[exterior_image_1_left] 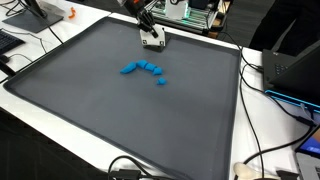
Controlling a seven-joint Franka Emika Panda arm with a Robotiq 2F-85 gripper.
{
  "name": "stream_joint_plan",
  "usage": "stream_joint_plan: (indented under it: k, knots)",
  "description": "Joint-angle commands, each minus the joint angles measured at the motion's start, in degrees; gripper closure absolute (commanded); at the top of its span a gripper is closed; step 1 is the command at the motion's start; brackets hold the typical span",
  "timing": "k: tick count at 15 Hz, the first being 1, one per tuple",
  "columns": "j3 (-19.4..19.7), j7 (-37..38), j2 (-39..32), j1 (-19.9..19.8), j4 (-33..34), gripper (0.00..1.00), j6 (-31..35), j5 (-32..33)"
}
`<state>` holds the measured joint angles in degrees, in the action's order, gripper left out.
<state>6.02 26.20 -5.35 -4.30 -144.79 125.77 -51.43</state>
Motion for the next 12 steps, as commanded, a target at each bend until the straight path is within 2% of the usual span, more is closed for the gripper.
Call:
stream_joint_plan:
  k: [1,12]
  knots:
    - [-0.38,-2.19,1.16,0.10,-1.99,0.99,2.49,-2.43]
    - [-1.08,-4.12,0.48,0.40,-2.18,0.99,5.42,-4.55]
